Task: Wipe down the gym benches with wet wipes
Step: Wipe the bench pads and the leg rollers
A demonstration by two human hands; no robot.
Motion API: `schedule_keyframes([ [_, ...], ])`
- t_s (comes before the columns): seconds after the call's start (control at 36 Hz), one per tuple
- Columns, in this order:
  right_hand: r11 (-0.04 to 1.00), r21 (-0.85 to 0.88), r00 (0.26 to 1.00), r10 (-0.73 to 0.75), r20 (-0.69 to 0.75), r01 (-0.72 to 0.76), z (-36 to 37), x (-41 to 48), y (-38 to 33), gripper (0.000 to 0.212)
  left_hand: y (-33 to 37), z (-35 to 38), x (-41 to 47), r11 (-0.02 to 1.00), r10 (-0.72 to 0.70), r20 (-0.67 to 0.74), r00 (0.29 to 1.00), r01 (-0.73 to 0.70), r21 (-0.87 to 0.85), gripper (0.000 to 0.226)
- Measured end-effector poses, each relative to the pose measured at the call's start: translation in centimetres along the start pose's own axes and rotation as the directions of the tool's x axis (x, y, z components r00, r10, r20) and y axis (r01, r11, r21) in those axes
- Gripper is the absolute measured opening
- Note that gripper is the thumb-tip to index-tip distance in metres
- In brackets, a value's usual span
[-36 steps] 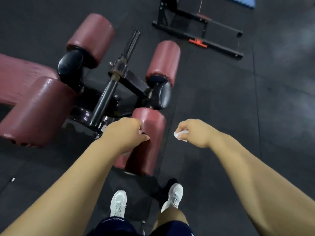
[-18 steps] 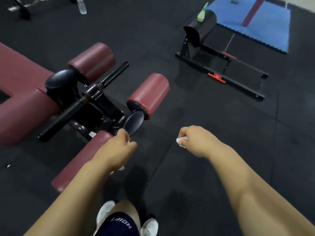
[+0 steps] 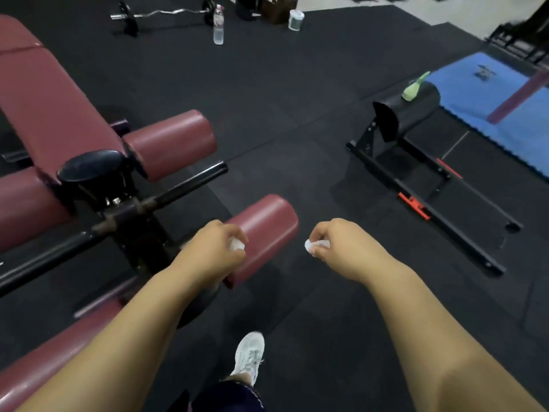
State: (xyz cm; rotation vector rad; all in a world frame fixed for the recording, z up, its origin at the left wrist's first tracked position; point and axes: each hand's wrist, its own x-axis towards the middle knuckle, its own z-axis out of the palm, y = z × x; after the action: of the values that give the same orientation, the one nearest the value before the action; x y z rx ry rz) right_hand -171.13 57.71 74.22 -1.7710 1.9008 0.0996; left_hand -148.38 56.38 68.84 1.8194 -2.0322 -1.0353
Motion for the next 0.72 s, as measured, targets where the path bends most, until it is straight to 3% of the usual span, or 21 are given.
schedule_keyframes([
  [0.22, 0.988, -0.079, 0.991, -0.136, 0.009, 0.136, -4.9, 9.3, 1.8, 0.018, 2.9, -0.8, 6.6, 0.979, -0.195, -0.071, 0.978, 0.189, -0.073, 0.006],
  [0.36, 0.95, -0.105, 0.95, -0.278, 0.142, 0.294, -5.2, 14.8, 0.4, 0.017, 2.8, -0.8, 8.2, 0.949, -0.308, -0.11, 0.945, 0.297, -0.105, 0.003],
  [0.56, 0.785, -0.142, 0.763, -0.515, 0.391, 0.603, -4.5, 21.7, -2.9, 0.02, 2.6, -0.2, 8.7, 0.847, -0.526, -0.232, 0.818, 0.48, -0.228, 0.003],
  [0.72, 0.589, -0.08, 0.527, -0.645, 0.554, 0.804, -4.4, 25.2, -4.2, 0.017, 4.0, 1.7, 7.4, 0.689, -0.723, -0.353, 0.593, 0.592, -0.418, 0.016],
])
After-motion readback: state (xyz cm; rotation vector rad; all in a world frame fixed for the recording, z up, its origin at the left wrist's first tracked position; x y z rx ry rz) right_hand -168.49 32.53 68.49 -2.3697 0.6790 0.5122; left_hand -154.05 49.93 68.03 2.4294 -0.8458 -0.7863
